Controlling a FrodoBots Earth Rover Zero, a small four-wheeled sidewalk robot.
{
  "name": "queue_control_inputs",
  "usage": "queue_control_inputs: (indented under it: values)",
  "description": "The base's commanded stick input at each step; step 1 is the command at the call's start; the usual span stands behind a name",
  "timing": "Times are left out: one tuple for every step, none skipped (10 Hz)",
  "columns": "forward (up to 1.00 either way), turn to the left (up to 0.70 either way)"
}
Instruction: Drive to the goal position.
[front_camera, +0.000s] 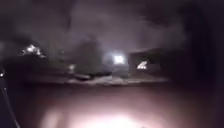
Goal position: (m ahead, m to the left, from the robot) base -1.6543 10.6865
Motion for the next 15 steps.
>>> queue_control_inputs:
  values:
    - [0.0, 0.5]
    - [0.0, 0.5]
    - [0.0, 0.5]
    - [0.0, 0.5]
    - [0.0, 0.5]
    - [0.0, 0.5]
    - [0.0, 0.5]
    - [0.0, 0.5]
    - [0.0, 0.5]
    - [0.0, 0.5]
    - [0.0, 0.5]
    - [0.0, 0.5]
    - [0.0, 0.5]
    - [0.0, 0.5]
    - [0.0, 0.5]
